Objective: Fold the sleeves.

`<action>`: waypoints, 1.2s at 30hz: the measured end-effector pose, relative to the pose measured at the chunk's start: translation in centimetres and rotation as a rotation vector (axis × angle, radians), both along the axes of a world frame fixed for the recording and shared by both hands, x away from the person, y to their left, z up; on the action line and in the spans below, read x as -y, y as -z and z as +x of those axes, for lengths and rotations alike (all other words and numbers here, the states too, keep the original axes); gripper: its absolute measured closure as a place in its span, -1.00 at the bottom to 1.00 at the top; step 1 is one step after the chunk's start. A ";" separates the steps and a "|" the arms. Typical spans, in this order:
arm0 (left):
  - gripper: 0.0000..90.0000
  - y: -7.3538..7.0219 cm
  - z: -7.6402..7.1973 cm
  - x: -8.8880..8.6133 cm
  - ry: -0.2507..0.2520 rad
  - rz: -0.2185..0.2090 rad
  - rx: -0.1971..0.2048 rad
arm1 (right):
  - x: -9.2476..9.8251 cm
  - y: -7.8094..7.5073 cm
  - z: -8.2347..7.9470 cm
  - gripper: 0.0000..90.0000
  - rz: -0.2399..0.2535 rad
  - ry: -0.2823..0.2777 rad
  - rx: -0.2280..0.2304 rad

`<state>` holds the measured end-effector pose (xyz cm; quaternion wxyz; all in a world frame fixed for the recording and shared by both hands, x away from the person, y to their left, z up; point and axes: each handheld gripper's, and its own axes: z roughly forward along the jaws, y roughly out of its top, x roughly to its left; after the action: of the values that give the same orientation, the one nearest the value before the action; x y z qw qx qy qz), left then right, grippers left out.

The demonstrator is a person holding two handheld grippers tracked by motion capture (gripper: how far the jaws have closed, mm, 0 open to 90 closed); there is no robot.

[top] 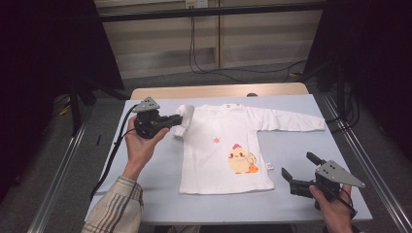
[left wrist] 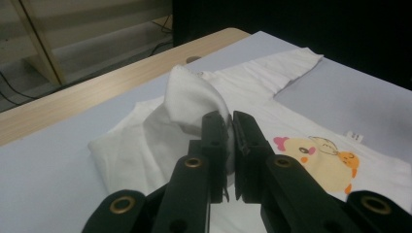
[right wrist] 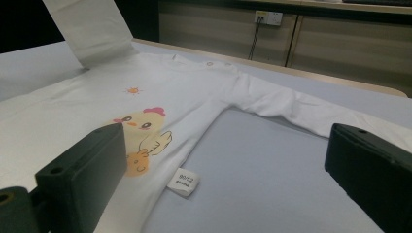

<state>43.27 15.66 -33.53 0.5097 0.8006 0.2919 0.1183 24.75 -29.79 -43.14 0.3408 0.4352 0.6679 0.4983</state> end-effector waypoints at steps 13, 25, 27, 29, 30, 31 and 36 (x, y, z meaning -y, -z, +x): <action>0.88 0.2 -0.9 2.5 0.070 0.016 -0.008 | 0.0 0.0 0.0 -0.97 0.000 0.001 -0.001; 0.88 2.1 -1.1 4.2 0.121 0.098 -0.042 | 0.0 0.0 0.0 -0.97 -0.001 -0.002 -0.001; 0.88 2.3 -1.2 4.4 0.128 0.107 -0.049 | 0.1 0.0 0.0 -0.97 0.000 -0.002 -0.001; 0.88 2.4 -1.2 4.6 0.133 0.112 -0.052 | 0.1 0.0 0.0 -0.97 -0.002 -0.002 -0.001; 0.88 2.5 -1.3 4.6 0.136 0.122 -0.053 | 0.1 0.0 0.0 -0.97 -0.001 -0.002 -0.001; 0.88 2.6 -1.3 4.6 0.136 0.129 -0.054 | 0.1 0.0 -0.1 -0.97 -0.002 -0.001 -0.001; 0.88 2.9 -1.5 4.7 0.156 0.167 -0.064 | 0.1 0.0 -0.1 -0.97 0.000 -0.004 -0.002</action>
<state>41.74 10.92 -36.42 0.4395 0.8638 0.2340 0.0767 24.68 -29.86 -43.11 0.3391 0.4345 0.6691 0.4985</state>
